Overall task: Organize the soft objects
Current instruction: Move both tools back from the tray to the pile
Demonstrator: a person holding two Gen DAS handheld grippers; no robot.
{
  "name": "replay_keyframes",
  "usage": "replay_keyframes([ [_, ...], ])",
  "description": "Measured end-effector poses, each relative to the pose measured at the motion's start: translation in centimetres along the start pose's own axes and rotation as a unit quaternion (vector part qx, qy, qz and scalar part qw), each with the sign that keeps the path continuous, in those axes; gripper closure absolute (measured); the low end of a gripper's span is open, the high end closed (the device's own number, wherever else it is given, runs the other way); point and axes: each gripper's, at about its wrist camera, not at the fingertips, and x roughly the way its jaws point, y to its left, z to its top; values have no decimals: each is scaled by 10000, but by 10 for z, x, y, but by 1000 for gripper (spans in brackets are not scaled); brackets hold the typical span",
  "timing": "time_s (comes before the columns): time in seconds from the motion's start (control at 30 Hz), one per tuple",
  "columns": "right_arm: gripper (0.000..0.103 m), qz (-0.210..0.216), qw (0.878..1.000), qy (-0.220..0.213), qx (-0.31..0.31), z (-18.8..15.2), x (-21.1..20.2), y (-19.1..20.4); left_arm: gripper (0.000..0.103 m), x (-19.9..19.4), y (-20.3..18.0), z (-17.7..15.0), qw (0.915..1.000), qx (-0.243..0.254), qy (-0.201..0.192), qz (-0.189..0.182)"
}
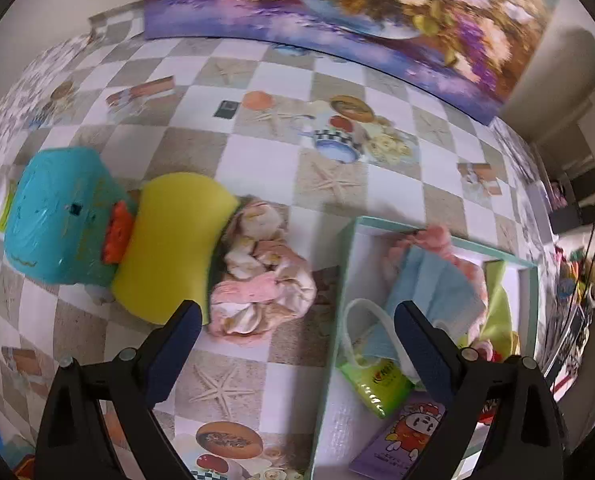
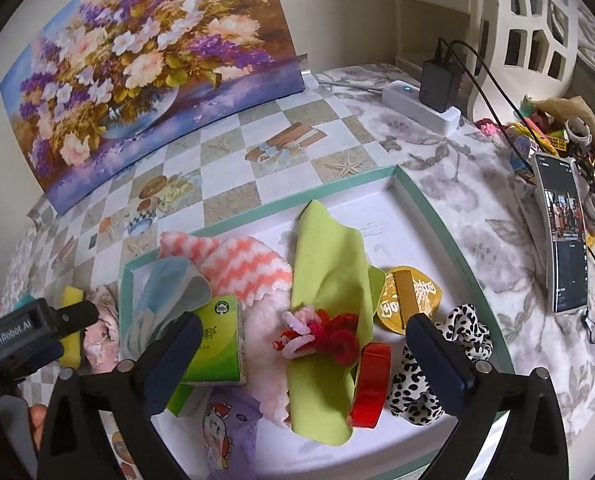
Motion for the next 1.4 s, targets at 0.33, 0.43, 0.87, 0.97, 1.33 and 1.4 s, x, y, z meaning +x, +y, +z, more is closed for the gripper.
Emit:
replay_keyframes([
  [0.33,0,7,9998,-134,-173,0,-10,9,6,-17,14,0,9997,10,-63,238],
  [0.43,0,87,9995,-177,-261,-2,-16,17,6,-32,22,2,9991,152,-198,336],
  [0.87,0,938,9873,-277,-1250,-9,-38,108,6,-90,111,9,9902,-180,-733,1178],
  [0.97,1,1111,9814,-48,-1563,-14,-28,137,6,-89,127,11,9911,-325,-665,1110],
  [1.33,40,1093,9665,607,-2244,-23,27,194,6,-65,132,13,9952,-537,-297,764],
  [1.4,41,1076,9658,664,-2265,-21,35,198,6,-63,135,13,9949,-676,-284,688],
])
